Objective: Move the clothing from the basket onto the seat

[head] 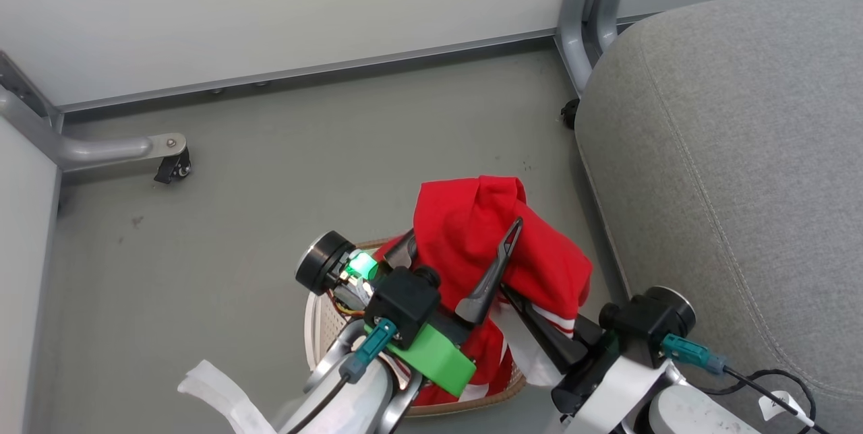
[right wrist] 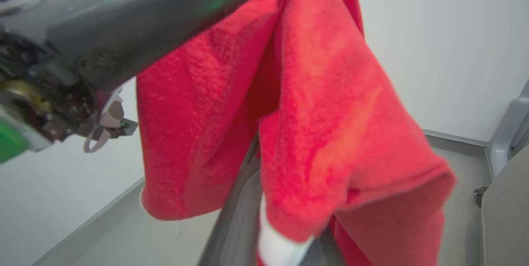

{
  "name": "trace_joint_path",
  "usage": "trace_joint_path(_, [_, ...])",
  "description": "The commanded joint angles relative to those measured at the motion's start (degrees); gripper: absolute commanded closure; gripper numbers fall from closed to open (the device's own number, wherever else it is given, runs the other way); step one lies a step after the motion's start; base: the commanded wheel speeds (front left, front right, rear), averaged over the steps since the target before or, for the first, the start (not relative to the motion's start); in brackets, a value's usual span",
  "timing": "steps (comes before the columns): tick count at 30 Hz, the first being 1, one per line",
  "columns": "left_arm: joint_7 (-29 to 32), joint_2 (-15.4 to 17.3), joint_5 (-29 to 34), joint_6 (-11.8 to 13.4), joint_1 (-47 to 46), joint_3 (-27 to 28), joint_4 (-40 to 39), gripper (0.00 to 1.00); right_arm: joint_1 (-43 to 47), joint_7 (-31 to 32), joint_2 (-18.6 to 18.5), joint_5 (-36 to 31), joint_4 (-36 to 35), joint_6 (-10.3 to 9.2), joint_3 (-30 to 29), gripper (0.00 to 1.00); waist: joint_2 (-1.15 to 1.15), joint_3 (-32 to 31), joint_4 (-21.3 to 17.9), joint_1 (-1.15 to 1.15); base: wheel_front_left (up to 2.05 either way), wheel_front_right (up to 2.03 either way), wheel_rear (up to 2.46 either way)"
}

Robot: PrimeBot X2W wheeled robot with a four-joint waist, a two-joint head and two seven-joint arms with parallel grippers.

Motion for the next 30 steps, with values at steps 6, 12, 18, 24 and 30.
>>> trace_joint_path(6, [0.04,0.58,-0.51,0.69,-0.52,-0.03,0.31,0.00,1.77,-0.11,0.05,-1.08,-0.60,-0.06,-2.34,1.00,0.10,-0.59,0.16,0.00,0.00,0.00,0.00])
trace_joint_path(12, [-0.04,1.10,-0.89,0.92,-0.27,0.14,0.41,0.00,2.52,-0.11,0.64,-1.52,-2.34,-0.06,-6.97,1.00,0.10,-0.46,0.01,0.00,0.00,0.00,0.00])
trace_joint_path(18, [-0.29,1.87,-1.04,1.75,-0.06,0.60,1.04,0.00,3.05,-0.11,2.14,-1.63,-6.23,-0.06,-13.70,1.00,0.10,0.48,-0.86,0.00,0.00,0.00,0.00])
trace_joint_path(24, [-0.54,2.53,-1.22,2.28,-0.14,1.14,2.37,0.00,2.32,-0.11,2.98,-1.43,-11.01,-0.06,-17.27,1.00,0.10,1.96,-3.10,0.00,0.00,0.00,0.00])
trace_joint_path(30, [-0.85,3.59,-0.84,2.47,-1.47,1.63,2.82,0.00,1.30,-0.10,3.95,-2.66,-14.79,-0.06,-19.63,1.00,0.10,4.19,-7.16,0.00,0.00,0.00,0.00])
